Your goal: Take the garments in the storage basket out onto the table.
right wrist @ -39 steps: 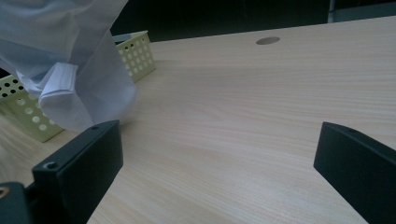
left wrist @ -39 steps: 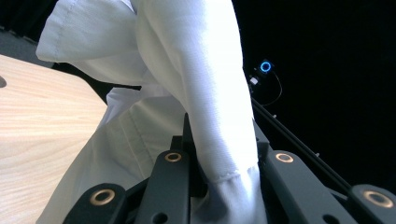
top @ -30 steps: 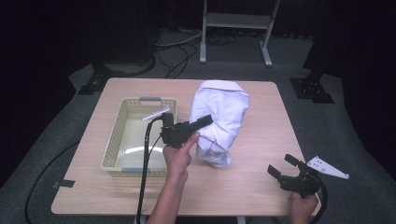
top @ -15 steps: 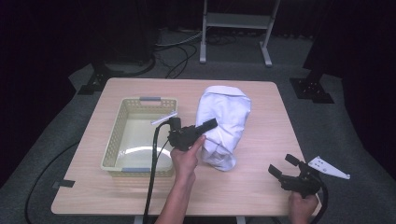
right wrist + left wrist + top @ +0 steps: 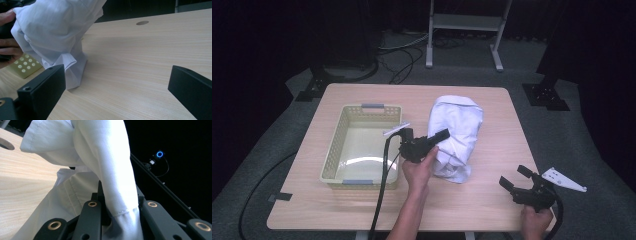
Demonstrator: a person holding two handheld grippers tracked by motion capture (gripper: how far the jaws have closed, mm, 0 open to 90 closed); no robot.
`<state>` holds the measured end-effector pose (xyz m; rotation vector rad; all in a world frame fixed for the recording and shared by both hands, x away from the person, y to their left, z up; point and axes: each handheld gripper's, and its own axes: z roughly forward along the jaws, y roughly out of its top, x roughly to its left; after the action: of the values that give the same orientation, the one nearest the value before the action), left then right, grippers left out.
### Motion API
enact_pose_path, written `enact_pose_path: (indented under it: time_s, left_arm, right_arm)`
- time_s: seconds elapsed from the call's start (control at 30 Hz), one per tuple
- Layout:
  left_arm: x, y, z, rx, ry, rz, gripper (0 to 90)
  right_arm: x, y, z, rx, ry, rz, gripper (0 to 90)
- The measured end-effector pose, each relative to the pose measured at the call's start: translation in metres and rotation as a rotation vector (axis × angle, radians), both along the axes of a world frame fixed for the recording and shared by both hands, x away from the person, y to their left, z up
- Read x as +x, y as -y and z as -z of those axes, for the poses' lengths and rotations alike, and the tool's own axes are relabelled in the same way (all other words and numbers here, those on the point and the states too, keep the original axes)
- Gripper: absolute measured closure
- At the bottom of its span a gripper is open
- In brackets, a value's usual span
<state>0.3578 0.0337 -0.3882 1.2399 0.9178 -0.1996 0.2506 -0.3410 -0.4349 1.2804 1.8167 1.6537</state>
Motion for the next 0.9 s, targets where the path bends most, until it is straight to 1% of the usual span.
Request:
enact_pose_path:
  time_s: [0.17,0.4,0.53,0.57,0.73,0.87,0.9]
  left_arm:
    - [0.001,0.003,0.005,-0.002,-0.015,-0.001,77.5]
    - [0.002,0.006,0.011,0.005,-0.033,-0.017,77.4]
    - [0.003,0.009,0.014,0.017,-0.04,-0.021,77.3]
    - [0.004,0.011,0.016,0.028,-0.046,-0.027,77.2]
    - [0.005,0.015,0.023,0.045,-0.066,-0.028,76.9]
    - [0.005,0.017,0.026,0.047,-0.073,-0.034,76.7]
    - [0.005,0.019,0.028,0.05,-0.08,-0.037,76.7]
  right_arm:
    - [0.0,0.0,0.0,0.001,0.002,0.001,1.1]
    - [0.0,0.0,0.0,-0.002,0.001,0.0,1.1]
    - [0.0,0.0,0.0,-0.002,0.001,0.0,1.1]
    - [0.0,0.0,0.0,-0.003,0.002,-0.001,1.1]
    - [0.0,-0.001,0.0,-0.003,0.004,0.0,1.2]
    - [0.0,-0.001,0.0,-0.006,0.003,-0.002,1.1]
    - [0.0,-0.001,0.0,-0.006,0.004,-0.002,1.1]
